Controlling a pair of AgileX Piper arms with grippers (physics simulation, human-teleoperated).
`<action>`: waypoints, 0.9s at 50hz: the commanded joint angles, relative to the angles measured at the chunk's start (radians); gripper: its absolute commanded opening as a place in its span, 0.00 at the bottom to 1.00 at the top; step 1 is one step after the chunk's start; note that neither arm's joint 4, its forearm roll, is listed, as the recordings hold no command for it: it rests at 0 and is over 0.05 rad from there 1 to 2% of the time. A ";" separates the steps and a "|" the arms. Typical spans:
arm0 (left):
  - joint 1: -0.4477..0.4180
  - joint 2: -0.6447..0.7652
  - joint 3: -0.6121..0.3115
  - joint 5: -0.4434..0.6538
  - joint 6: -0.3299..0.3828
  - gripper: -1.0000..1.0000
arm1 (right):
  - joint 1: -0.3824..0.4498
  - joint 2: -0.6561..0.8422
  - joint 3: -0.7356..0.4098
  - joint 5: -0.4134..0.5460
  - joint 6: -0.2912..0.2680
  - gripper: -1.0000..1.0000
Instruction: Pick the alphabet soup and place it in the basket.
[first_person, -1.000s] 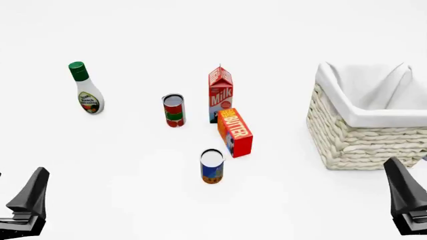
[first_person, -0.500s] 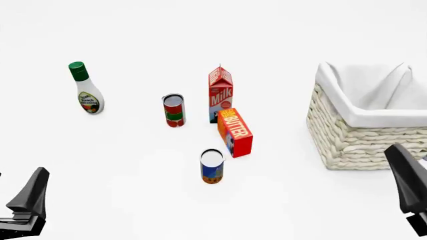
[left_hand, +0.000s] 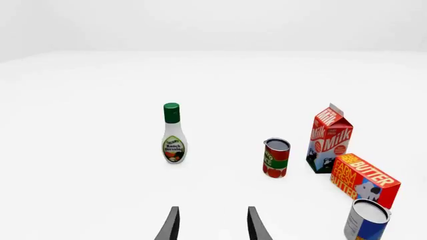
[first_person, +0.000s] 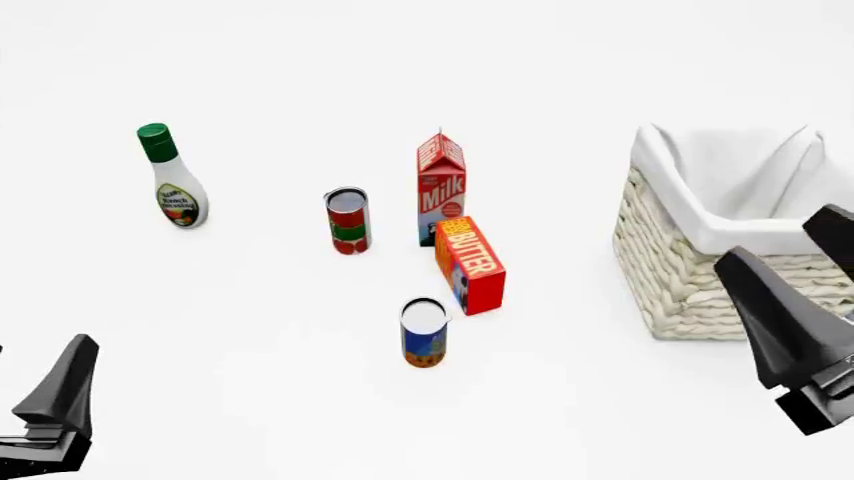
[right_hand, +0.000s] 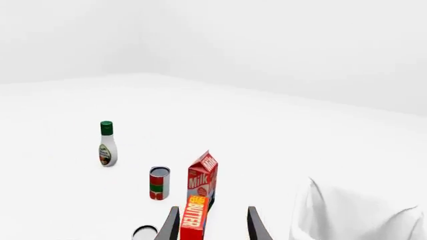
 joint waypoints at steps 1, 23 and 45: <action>0.000 0.000 0.000 0.000 0.000 1.00 | 0.075 0.125 -0.015 -0.101 -0.005 1.00; 0.000 0.000 0.000 0.000 0.000 1.00 | 0.181 0.357 -0.036 -0.277 -0.012 1.00; 0.000 0.000 0.000 0.000 0.000 1.00 | 0.243 0.515 -0.062 -0.381 -0.021 1.00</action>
